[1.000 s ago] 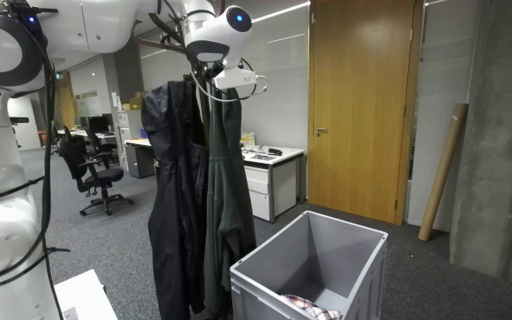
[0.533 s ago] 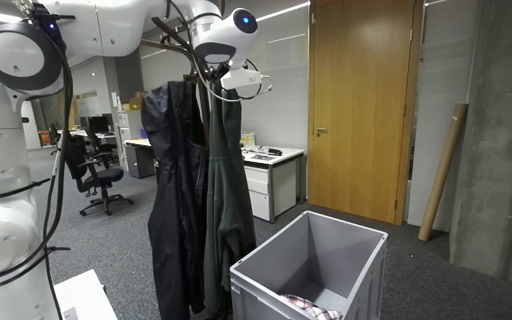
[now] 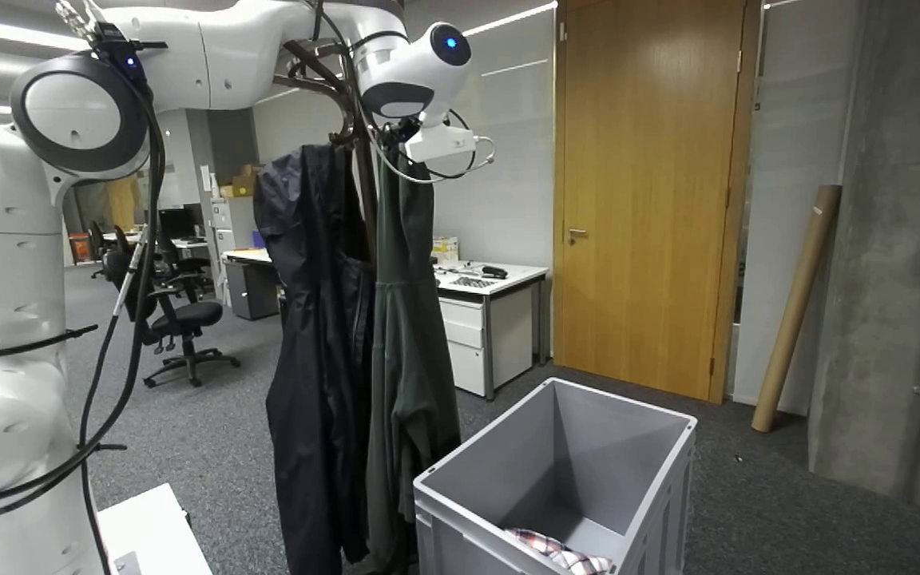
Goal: Unhang the green hoodie and hang it on the immediate hanger to the left
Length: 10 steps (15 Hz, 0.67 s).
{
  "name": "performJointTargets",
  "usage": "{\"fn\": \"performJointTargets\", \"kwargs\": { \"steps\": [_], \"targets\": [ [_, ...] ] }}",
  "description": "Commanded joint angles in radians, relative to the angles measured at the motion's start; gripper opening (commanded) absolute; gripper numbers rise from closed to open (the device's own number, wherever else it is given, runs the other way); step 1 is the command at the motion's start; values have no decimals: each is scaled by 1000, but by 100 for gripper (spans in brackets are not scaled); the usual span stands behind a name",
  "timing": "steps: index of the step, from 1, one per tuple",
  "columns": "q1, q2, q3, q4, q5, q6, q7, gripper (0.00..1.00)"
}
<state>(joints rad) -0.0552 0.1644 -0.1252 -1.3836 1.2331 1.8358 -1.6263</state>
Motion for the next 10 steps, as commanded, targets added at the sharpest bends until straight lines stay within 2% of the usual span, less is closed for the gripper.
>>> {"fn": "performJointTargets", "kwargs": {
  "steps": [1, 5, 8, 10],
  "targets": [
    [-34, 52, 30, 92, 5, -44, 5, 68],
    [-39, 71, 39, 121, 5, -44, 9, 39],
    [-44, 78, 45, 135, 1, -44, 16, 14],
    [-45, 78, 48, 148, -5, -40, 34, 1]
  ]
}}
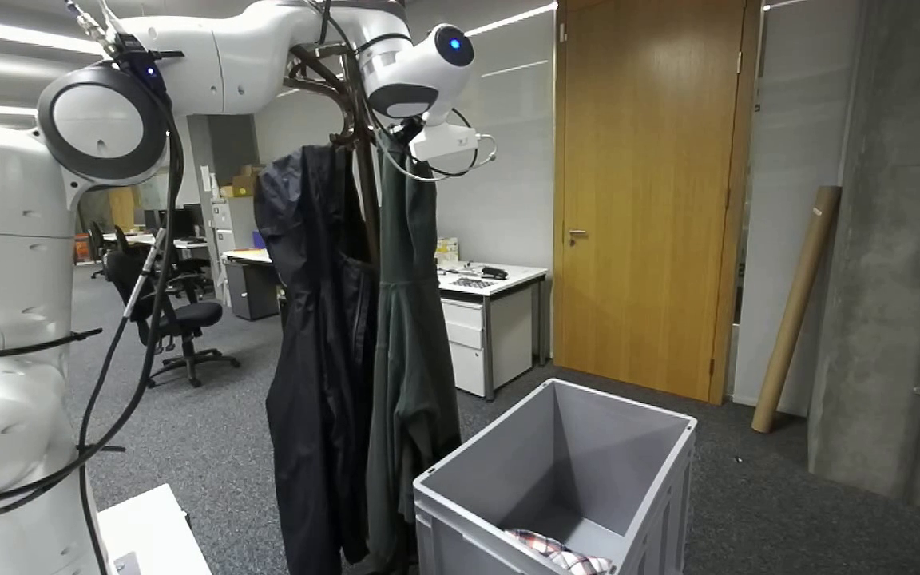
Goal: Unhang the green hoodie and hang it on the immediate hanger to the left
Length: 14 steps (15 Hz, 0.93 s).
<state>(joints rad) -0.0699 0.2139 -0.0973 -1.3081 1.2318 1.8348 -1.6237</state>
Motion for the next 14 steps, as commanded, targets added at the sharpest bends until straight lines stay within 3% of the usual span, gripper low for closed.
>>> {"fn": "performJointTargets", "kwargs": {
  "steps": [1, 14],
  "targets": [
    [-31, 29, 20, 80, -6, -37, 41, 0],
    [-27, -33, -36, 138, -1, -25, 169, 1]
  ]
}}
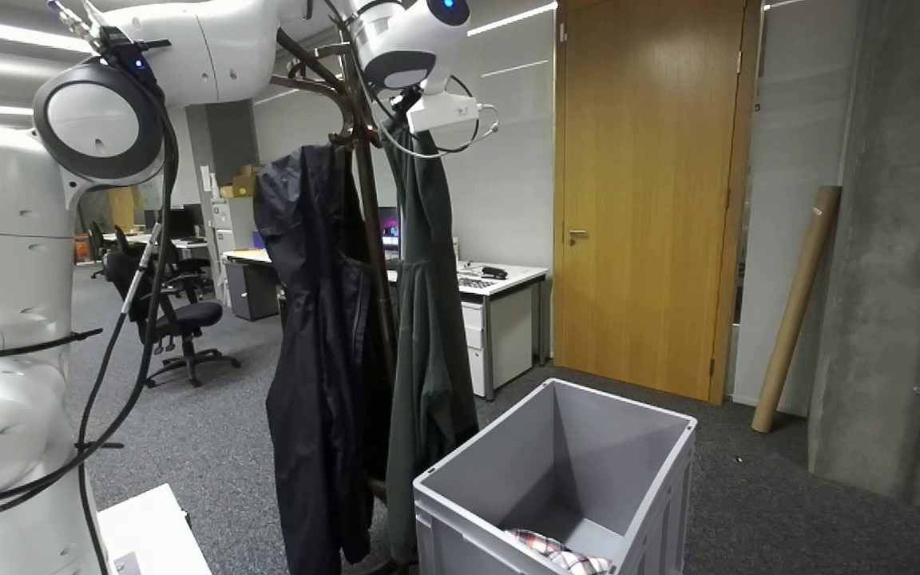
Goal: Unhang the green hoodie and hang it on the immediate hanger to the left
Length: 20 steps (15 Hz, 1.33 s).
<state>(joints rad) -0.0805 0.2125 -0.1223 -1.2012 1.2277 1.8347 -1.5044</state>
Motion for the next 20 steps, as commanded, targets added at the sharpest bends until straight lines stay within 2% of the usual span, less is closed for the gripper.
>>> {"fn": "performJointTargets", "kwargs": {
  "steps": [1, 6, 9, 15, 20],
  "targets": [
    [-16, -42, -17, 27, 6, -24, 54, 1],
    [-6, -114, -48, -11, -12, 2, 82, 1],
    [6, -167, -62, -41, -58, 36, 131, 1],
    [22, -293, -48, -129, -252, 115, 293, 1],
    [27, -403, 12, -250, -484, 224, 467, 1]
  ]
}}
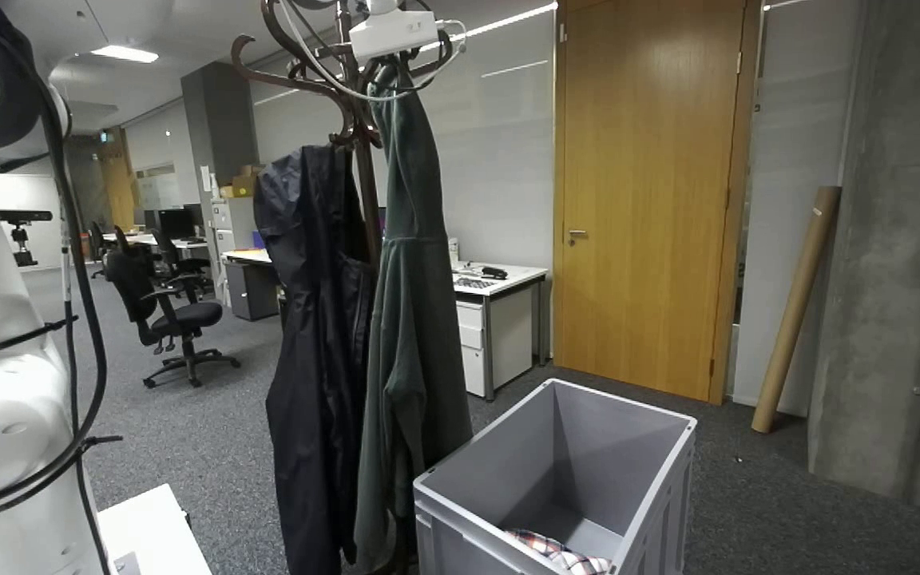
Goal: Unhang the green hoodie and hang it on the immediate hanger to the left
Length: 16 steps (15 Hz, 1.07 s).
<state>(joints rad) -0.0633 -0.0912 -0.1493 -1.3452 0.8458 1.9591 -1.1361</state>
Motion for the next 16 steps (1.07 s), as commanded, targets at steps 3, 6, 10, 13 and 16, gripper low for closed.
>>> {"fn": "performJointTargets", "kwargs": {
  "steps": [3, 6, 10, 13, 16],
  "targets": [
    [-1, -159, 92, -186, -238, 150, 210, 1],
    [0, -209, 127, -248, -279, 145, 254, 1],
    [69, -256, 105, -288, -333, 127, 320, 1],
    [95, -289, 108, -314, -362, 139, 381, 1],
    [109, -321, 119, -336, -392, 161, 476, 1]
  ]
}}
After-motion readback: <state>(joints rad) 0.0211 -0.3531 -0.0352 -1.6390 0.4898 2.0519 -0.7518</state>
